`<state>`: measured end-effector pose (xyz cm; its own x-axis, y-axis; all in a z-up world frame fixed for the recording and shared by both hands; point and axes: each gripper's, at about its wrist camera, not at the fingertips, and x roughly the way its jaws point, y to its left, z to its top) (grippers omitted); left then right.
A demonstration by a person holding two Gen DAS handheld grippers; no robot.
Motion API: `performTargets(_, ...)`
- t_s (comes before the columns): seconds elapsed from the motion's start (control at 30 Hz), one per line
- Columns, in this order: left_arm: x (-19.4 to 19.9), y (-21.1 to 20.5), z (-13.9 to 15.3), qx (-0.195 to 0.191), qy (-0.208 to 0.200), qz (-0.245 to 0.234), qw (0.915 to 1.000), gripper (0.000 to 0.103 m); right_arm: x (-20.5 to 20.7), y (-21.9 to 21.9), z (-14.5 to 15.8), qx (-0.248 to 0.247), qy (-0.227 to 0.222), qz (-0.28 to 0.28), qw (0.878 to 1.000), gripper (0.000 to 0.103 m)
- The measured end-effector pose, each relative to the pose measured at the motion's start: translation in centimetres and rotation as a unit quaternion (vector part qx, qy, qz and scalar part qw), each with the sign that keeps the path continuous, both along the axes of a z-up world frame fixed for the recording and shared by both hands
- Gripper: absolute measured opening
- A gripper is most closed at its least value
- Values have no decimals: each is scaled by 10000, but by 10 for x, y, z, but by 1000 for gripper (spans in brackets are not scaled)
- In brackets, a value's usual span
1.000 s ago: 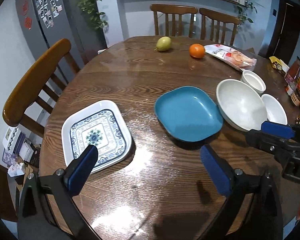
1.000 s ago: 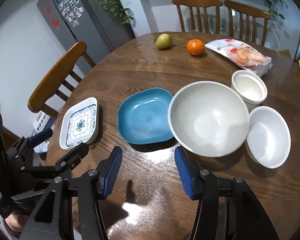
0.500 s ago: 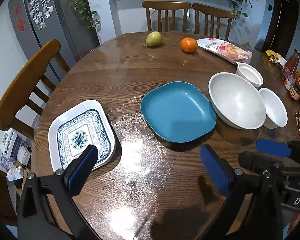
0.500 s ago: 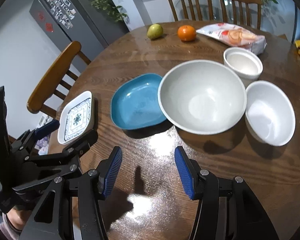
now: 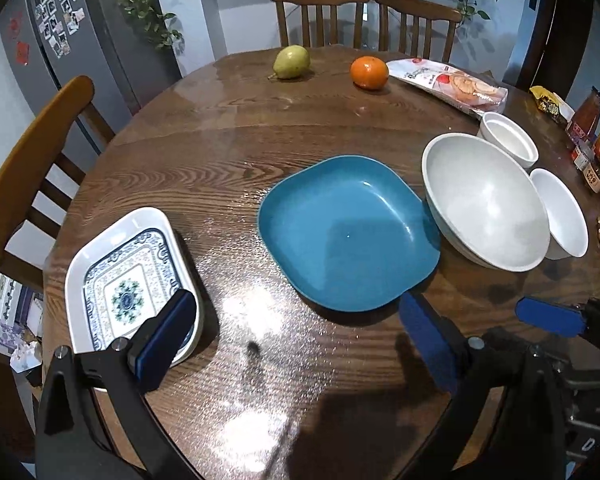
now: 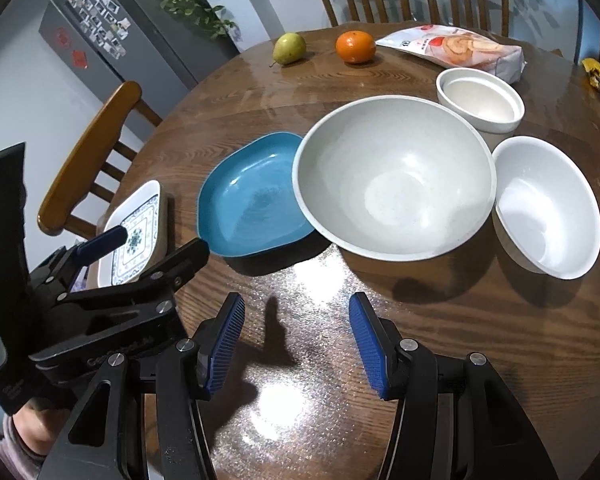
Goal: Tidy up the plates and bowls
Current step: 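Move both grippers back toward the teal square plate, then close both grippers on the rim of the teal plate and lift it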
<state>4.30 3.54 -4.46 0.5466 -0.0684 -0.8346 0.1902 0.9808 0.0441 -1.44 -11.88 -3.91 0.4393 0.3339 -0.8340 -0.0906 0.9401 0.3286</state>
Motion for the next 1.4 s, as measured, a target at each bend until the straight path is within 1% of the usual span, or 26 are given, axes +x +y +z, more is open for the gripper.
performTargets(0.2,13,1,-9,-73,175,-13,9998,100,2,-2,-2,-68,4,-43,10000,55)
performTargets(0.33,21,3,-15,-199,349,23,9992,96,4,-4,-4,-57,25,-67,10000,55)
performTargets(0.4,26,4,-19,-248,445,77,9987,95,5,-6,-5,-55,34,-85,9999,55)
performTargets(0.53,33,5,-23,-313,568,109,9978,88,7,-10,-8,-36,58,-124,9999,55)
performTargets(0.6,37,5,-27,-322,643,139,9973,82,7,-12,-9,-24,75,-142,9999,55)
performTargets(0.63,40,5,-30,-344,702,151,9968,76,7,-12,-9,-18,78,-150,9999,55)
performTargets(0.67,42,6,-31,-363,742,156,9965,73,7,-12,-9,-18,78,-150,9999,55)
performTargets(0.8,48,6,-38,-366,886,203,9952,67,8,-15,-10,-16,92,-183,9998,55)
performTargets(0.83,49,6,-39,-366,906,207,9950,63,8,-15,-10,-17,94,-188,9998,55)
performTargets(0.9,50,6,-40,-354,926,213,9948,61,9,-15,-10,-19,102,-196,9998,55)
performTargets(0.97,52,5,-39,-355,907,203,9950,49,9,-15,-11,-21,107,-197,9997,55)
performTargets(1.0,54,5,-38,-374,913,194,9949,46,9,-15,-11,-20,108,-191,9998,55)
performTargets(1.07,56,4,-38,-391,933,150,9948,35,10,-15,-11,-22,111,-185,9998,55)
performTargets(1.13,58,4,-38,-346,938,132,9949,31,10,-15,-10,-20,104,-178,9998,55)
performTargets(1.17,57,6,-38,-335,943,119,9949,26,9,-15,-10,-22,100,-176,9998,55)
performTargets(1.23,56,10,-37,-315,985,61,9946,19,10,-16,-10,-13,96,-171,9998,55)
performTargets(1.27,54,13,-37,-298,1020,15,9943,17,10,-16,-11,-13,96,-171,9998,55)
performTargets(1.4,41,16,-37,-79,999,-198,9948,17,10,-15,-11,13,115,-148,9998,55)
